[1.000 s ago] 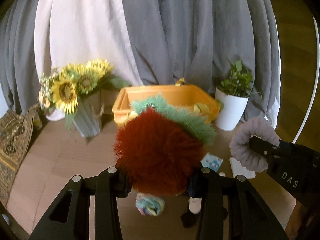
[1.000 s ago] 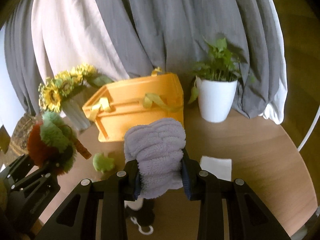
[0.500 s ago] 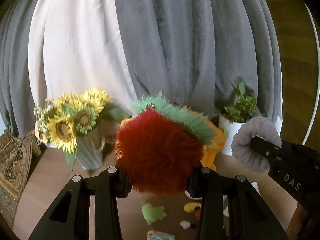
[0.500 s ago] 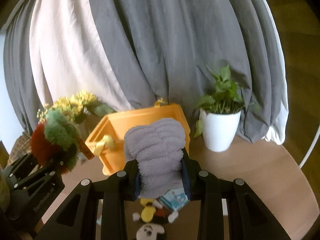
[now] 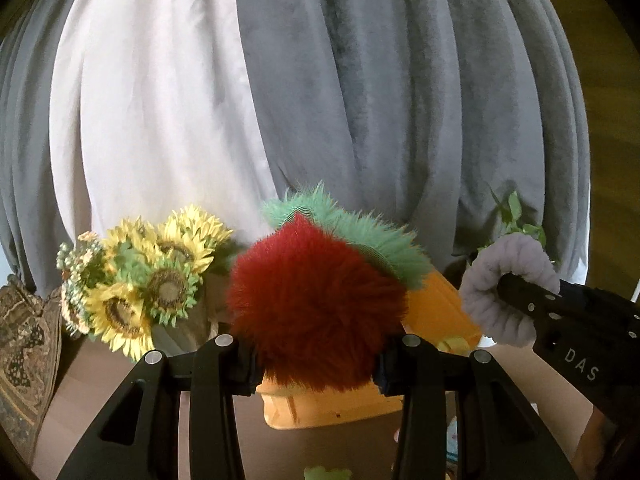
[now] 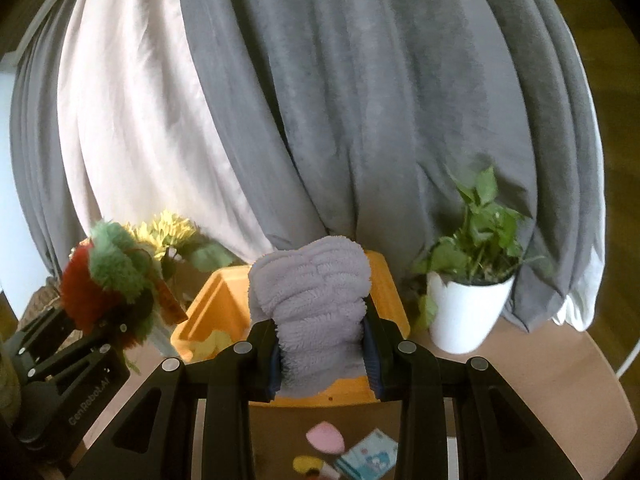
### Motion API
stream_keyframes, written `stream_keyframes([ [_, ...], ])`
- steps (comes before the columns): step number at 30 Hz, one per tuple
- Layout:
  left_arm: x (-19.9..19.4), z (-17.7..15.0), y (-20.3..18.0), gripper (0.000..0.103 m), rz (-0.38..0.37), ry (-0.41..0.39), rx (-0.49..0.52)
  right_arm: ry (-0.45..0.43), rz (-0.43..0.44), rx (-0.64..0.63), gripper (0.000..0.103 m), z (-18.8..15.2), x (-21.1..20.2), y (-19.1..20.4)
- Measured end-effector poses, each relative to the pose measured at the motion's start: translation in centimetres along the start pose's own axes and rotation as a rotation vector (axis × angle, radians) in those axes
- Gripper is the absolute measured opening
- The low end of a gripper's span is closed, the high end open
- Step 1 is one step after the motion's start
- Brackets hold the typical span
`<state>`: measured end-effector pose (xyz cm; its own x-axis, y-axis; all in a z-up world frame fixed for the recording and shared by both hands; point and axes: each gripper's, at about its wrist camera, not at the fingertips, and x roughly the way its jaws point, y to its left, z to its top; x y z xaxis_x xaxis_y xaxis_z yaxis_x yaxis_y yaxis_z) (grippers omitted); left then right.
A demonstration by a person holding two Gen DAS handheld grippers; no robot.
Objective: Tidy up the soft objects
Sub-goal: 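Lift the red pompom and lavender towel and carry both over the orange crate, then open both tools to drop the pompom and towel into the crate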
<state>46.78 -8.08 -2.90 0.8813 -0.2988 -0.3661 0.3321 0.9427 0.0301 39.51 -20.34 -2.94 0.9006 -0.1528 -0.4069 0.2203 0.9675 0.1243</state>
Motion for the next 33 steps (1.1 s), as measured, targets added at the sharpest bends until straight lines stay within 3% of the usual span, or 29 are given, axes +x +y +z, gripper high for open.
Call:
stream_keyframes([
  [9, 5.3, 0.8, 0.8, 0.041, -0.009, 0.037, 0.003, 0.041, 0.0, -0.01, 0.034, 1.2, 5.2, 0.4],
  [21, 13.3, -0.4, 1.4, 0.041, -0.02, 0.155, 0.005, 0.143, 0.004, -0.003, 0.034, 1.2, 13.3, 0.0],
  [25, 15.5, -0.9, 1.2, 0.046, -0.019, 0.188, 0.019, 0.181, 0.008, -0.006, 0.034, 0.9, 15.6, -0.1],
  [27, 16.2, -1.2, 1.3, 0.052, -0.01, 0.197, 0.017, 0.202, 0.008, 0.001, 0.04, 0.8, 16.7, -0.2],
  [29, 16.5, -1.4, 1.5, 0.069, -0.004, 0.203, 0.019, 0.228, 0.021, 0.006, 0.048, 0.6, 17.6, -0.5],
  [32, 16.5, -1.6, 1.6, 0.071, 0.014, 0.203, 0.023, 0.243, 0.006, -0.004, 0.069, 0.4, 18.4, -0.6],
  [33, 16.4, -1.7, 1.7, 0.073, 0.02, 0.204, 0.022, 0.238, -0.001, -0.002, 0.069, 0.4, 18.3, -0.7],
])
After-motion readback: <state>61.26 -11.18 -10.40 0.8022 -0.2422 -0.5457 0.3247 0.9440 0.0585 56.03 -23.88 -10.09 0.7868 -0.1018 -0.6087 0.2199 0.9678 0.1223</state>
